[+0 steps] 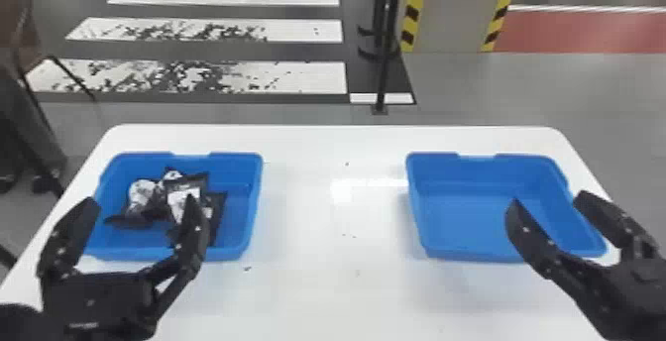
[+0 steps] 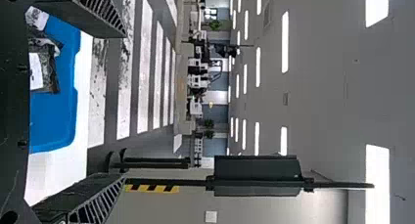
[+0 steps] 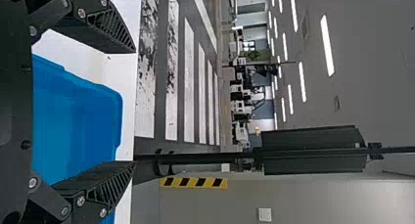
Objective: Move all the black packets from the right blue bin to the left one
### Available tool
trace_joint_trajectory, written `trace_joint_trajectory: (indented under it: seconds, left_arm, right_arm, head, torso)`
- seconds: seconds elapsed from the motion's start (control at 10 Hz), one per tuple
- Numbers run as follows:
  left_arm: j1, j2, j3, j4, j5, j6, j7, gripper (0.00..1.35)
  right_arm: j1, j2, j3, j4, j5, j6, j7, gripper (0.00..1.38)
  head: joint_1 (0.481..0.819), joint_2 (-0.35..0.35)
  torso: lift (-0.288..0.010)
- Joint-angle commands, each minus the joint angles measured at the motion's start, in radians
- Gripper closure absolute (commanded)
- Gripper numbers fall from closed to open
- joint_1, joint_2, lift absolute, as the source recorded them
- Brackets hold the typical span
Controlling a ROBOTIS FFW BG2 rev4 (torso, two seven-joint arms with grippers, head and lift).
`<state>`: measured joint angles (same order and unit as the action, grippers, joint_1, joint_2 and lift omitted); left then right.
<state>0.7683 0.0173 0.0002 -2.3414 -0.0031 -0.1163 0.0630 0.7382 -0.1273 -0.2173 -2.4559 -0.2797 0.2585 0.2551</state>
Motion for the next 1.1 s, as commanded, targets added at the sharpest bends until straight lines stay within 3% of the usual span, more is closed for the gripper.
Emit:
trace_joint_trajectory:
  seconds: [0.0, 1.0]
  left_arm:
    - [-0.007, 0.001, 0.006, 0.028, -0.017, 0.013, 0.000, 0.00]
    - [-0.010, 0.007, -0.018, 0.028, 0.035, -0.068, 0.000, 0.00]
  right_arm:
    - [-0.004, 0.000, 0.000, 0.005, 0.000, -0.011, 0.001, 0.23]
    - [-0.022, -0.006, 0.004, 0.047, -0.017, -0.070, 0.010, 0.24]
  head:
    - [0.695, -0.011]
    - [0.695, -0.015]
  torso:
    - [-0.140]
    - [-0.140]
